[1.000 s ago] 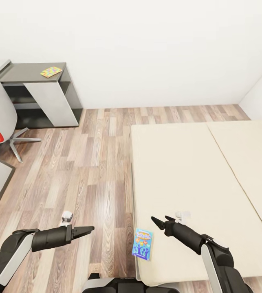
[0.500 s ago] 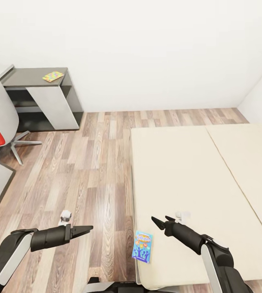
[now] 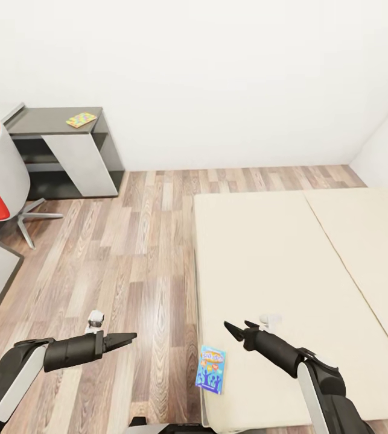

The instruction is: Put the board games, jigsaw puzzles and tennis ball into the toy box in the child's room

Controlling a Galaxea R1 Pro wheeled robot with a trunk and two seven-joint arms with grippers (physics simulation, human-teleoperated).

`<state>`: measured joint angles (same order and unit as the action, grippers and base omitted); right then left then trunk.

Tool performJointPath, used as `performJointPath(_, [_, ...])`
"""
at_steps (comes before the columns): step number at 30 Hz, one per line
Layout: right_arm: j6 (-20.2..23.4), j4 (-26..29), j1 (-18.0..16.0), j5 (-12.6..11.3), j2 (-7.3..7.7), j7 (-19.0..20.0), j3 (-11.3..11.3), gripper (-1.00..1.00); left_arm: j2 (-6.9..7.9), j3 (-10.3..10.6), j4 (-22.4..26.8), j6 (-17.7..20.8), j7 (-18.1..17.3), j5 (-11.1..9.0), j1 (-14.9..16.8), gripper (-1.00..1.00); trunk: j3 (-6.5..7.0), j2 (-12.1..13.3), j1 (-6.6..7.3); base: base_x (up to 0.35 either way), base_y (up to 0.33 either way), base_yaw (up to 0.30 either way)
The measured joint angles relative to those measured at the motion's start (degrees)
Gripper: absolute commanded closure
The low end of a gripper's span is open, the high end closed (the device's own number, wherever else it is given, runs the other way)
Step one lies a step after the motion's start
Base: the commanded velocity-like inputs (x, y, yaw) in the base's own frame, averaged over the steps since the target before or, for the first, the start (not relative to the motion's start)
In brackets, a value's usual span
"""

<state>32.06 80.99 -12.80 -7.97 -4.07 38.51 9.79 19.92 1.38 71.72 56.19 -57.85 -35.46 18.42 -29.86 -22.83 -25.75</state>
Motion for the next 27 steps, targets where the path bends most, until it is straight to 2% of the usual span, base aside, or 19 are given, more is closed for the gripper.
performJointPath(27, [-0.06,-0.40,0.00,-0.06,-0.02,0.00,0.00,-1.00,0.05,-0.36,0.00,0.02,-0.01,0.10,0.00,-1.00,2.56,0.00,0.00,0.000,0.000,0.000])
